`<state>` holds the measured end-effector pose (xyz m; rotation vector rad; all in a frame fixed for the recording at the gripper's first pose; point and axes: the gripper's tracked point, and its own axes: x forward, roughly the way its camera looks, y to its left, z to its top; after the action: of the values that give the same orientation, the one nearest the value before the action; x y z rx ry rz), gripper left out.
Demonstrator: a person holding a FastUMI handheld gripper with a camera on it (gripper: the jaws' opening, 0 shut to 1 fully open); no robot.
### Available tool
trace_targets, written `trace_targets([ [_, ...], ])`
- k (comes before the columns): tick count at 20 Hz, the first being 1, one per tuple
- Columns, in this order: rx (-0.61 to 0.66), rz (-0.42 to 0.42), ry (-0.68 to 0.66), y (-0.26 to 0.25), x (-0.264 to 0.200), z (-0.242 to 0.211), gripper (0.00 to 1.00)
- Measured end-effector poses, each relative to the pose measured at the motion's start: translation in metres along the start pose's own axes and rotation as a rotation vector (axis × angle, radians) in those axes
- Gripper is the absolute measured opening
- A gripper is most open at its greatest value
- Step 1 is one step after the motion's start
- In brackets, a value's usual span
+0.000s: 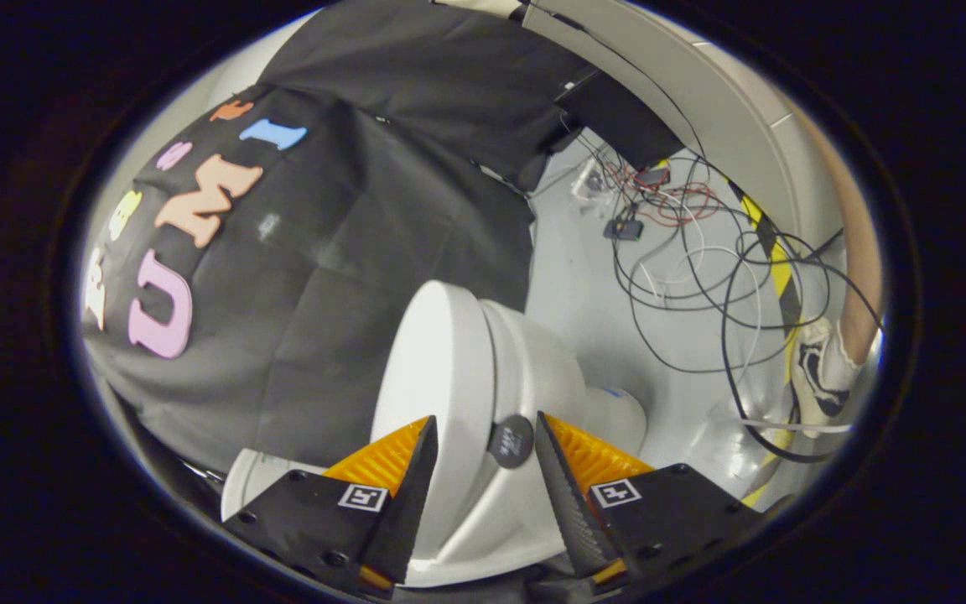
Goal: Open the toilet lid.
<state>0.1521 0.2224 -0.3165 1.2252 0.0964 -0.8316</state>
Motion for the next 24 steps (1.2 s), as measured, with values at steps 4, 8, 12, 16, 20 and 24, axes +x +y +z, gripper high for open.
trace_targets([
  [4, 0.053, -0.001, 0.047, -0.004, 0.01, -0.008, 0.74],
  [8, 0.095, -0.024, 0.066, -0.014, 0.02, -0.01, 0.48],
  [12, 0.08, -0.004, 0.081, -0.007, 0.015, -0.014, 0.11],
  [16, 0.041, 0.023, 0.092, 0.007, 0.012, -0.012, 0.1],
  [20, -0.041, 0.056, 0.051, 0.033, -0.005, -0.001, 0.1],
  [24, -0.149, 0.128, 0.013, 0.081, -0.031, 0.007, 0.1],
])
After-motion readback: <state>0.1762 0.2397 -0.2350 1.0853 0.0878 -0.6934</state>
